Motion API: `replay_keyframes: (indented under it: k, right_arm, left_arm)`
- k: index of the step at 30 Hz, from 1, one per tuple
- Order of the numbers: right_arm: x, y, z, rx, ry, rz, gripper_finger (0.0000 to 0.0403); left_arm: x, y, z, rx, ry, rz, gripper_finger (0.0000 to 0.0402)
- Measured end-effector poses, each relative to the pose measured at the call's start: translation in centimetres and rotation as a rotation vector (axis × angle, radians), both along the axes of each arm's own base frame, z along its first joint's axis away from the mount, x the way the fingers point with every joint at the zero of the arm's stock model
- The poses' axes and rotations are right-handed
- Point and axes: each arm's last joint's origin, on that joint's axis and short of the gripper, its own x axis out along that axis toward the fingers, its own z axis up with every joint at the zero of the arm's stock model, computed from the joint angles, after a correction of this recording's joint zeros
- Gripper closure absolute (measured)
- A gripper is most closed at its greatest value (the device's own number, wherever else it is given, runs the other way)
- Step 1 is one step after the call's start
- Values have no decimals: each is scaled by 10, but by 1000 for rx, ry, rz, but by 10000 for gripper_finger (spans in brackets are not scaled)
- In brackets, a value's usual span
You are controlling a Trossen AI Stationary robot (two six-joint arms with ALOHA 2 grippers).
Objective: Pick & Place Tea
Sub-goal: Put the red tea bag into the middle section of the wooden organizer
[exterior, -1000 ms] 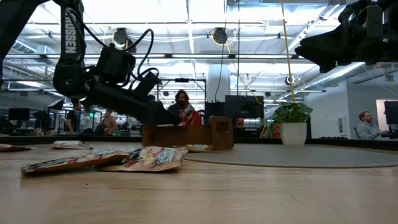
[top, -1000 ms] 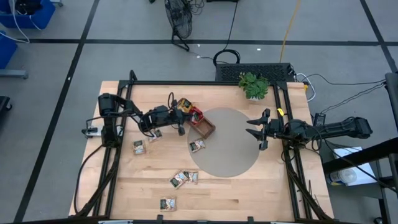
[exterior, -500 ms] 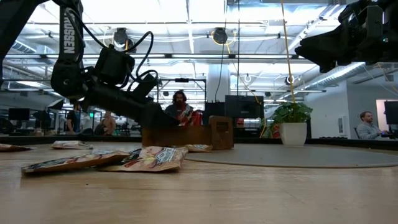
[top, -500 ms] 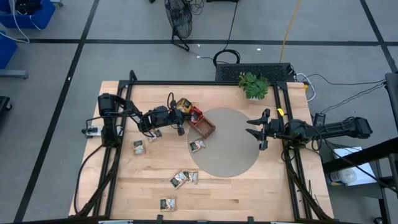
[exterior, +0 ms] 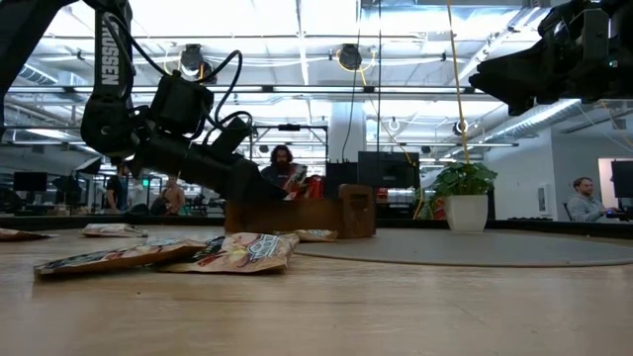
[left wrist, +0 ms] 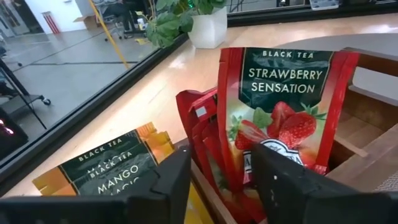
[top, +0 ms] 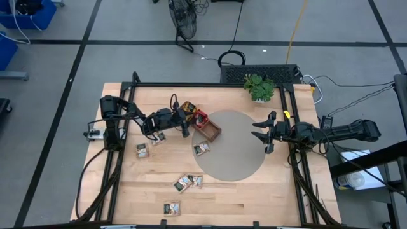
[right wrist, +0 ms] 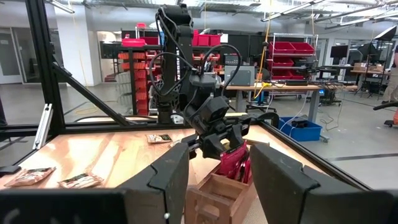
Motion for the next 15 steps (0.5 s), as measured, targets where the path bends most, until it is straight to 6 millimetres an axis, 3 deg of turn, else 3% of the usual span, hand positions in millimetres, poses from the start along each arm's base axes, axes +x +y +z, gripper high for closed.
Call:
replay_keyframes:
  k: [15]
  right_arm:
    - [0, 0, 0, 0, 0, 0, 248]
  left_arm:
    - [8, -21, 10, 102, -83, -93, 218]
